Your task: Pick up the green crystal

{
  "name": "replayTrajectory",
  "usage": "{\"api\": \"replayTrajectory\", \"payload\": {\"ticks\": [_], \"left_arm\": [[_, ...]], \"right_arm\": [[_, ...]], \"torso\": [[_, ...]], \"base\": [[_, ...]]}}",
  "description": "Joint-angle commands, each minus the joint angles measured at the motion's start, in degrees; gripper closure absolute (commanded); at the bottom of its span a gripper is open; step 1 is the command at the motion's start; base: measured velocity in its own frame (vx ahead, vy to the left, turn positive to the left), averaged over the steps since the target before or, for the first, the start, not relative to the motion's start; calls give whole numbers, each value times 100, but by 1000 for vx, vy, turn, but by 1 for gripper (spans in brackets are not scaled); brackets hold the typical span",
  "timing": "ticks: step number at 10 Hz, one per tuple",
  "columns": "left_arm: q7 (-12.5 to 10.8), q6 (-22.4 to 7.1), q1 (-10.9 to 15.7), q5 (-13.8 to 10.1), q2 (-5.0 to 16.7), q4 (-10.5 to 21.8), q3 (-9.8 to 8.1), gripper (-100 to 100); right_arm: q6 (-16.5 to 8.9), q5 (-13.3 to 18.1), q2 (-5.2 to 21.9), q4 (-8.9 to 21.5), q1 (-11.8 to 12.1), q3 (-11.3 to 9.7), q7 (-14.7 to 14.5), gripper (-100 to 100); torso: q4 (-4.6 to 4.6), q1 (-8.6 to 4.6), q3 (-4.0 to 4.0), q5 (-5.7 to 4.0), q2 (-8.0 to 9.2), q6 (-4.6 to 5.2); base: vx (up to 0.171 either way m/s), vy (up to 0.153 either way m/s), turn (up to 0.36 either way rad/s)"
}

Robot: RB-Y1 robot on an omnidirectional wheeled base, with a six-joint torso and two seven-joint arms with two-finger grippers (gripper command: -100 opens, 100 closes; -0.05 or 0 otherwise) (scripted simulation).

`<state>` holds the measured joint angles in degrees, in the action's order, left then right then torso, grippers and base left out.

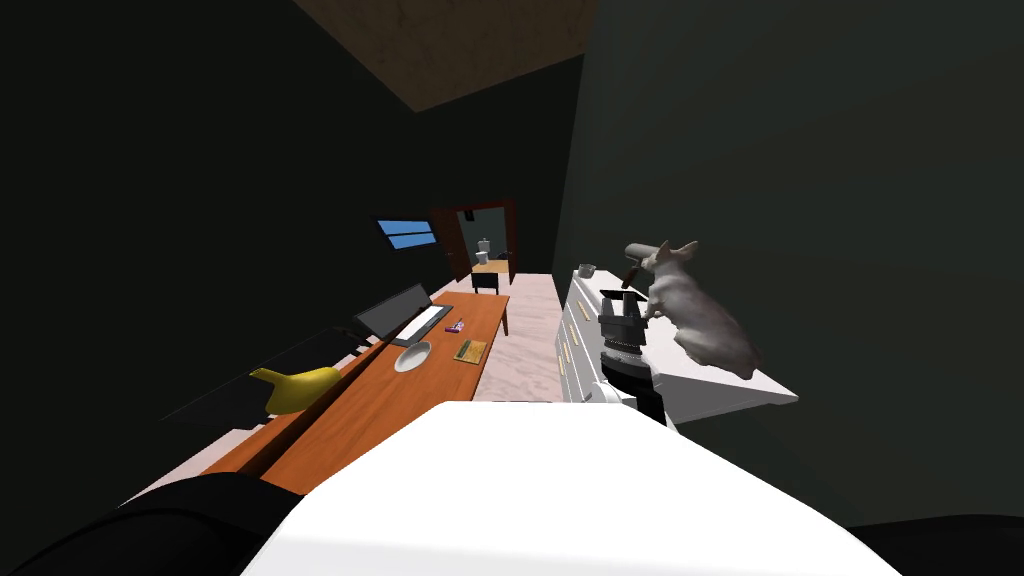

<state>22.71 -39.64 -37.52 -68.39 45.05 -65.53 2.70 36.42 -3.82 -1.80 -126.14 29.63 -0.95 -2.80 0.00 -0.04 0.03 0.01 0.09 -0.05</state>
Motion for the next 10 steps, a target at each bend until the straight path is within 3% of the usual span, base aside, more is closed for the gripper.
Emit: {"api": "replayTrajectory", "payload": {"ticks": [1,2,8,9,10], "left_arm": [[0,0,0,0,0,0,0,0],[17,-147,177,-63,110,100,-10,100],[-154,-743,916,-135,552,351,8,100],[-126,-689,843,-139,518,330,1,100],[-131,-704,853,-140,524,333,0,0]], "right_arm": [[0,0,0,0,0,0,0,0],[0,0,0,0,0,0,0,0],[0,0,-1,0,-1,-1,0,0],[0,0,-1,0,-1,-1,0,0],[0,0,0,0,0,0,0,0]], "torso": [[0,0,0,0,0,0],[0,0,0,0,0,0],[6,-19,16,-6,28,-2],[6,-20,15,-6,26,-3],[4,-13,10,-4,16,-4]], "base": [[0,0,0],[-40,-36,31],[-87,-53,36],[-27,-18,4],[-5,-4,2]]}}
